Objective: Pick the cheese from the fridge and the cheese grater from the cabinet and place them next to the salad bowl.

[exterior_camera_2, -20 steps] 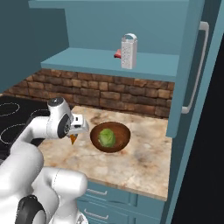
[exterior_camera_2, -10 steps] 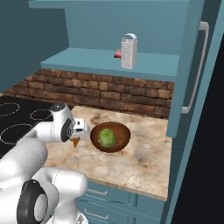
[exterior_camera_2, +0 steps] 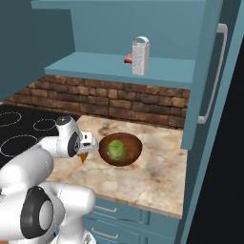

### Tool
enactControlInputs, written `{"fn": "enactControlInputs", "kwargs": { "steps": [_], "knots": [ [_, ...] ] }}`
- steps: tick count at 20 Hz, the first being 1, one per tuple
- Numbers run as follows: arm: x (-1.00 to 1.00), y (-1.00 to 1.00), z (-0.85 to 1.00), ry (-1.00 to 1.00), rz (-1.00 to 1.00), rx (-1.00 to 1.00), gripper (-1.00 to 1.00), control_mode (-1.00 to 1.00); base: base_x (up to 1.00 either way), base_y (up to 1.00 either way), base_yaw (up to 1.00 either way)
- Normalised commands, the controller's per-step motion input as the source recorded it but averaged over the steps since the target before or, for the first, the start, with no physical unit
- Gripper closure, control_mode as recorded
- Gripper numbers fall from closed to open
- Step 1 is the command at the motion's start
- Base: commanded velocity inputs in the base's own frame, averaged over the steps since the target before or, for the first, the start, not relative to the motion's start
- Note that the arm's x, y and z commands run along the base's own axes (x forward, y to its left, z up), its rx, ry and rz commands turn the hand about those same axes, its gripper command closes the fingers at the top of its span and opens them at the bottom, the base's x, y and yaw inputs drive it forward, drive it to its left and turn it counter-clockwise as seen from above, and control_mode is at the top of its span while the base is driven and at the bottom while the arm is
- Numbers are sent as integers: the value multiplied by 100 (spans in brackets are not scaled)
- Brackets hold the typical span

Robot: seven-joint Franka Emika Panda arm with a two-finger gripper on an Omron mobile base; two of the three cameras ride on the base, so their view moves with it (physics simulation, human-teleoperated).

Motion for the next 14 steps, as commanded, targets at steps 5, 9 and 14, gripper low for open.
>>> {"fn": "enactControlInputs", "kwargs": {
  "steps": [5,9,14],
  "knots": [
    [2,-3,-12,0,0,0,100,-100,0,0,0],
    [8,-3,-11,0,0,0,100,-100,0,0,0],
    [9,0,-14,-1,0,0,100,-100,0,0,0]
  ]
}}
